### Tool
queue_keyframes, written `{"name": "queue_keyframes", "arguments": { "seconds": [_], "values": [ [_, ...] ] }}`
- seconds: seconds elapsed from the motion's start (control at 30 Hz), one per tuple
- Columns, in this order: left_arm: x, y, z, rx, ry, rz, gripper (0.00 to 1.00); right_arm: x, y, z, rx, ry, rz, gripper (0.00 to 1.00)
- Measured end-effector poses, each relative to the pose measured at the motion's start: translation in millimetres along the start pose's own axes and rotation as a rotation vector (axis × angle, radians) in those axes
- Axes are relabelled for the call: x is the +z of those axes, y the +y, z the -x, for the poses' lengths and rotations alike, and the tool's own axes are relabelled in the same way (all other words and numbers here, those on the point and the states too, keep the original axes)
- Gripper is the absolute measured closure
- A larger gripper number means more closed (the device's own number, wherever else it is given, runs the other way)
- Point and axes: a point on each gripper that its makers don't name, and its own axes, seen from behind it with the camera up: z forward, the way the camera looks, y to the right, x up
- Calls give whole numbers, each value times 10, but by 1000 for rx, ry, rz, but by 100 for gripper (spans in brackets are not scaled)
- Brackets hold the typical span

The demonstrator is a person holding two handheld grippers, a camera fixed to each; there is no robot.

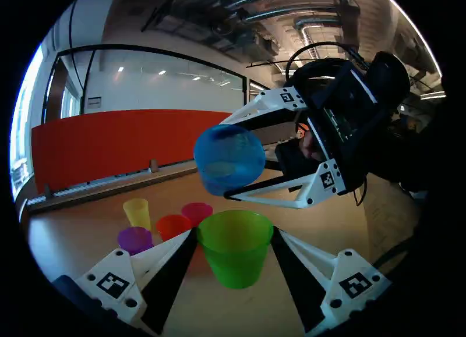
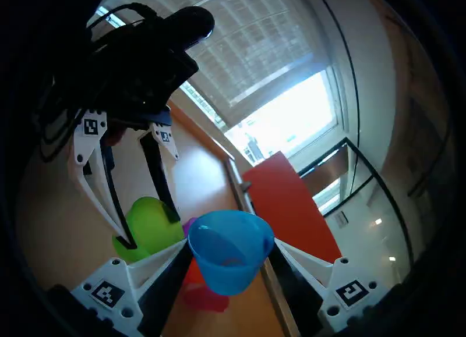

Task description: Pour water

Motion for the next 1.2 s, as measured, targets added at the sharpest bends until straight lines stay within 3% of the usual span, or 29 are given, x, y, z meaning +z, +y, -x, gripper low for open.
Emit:
{"name": "queue_keyframes", "arguments": {
  "seconds": [1.2],
  "values": [
    [34, 26, -20, 10, 0, 6, 10, 23, 55, -43, -121, -11, 14, 10]
  ]
}}
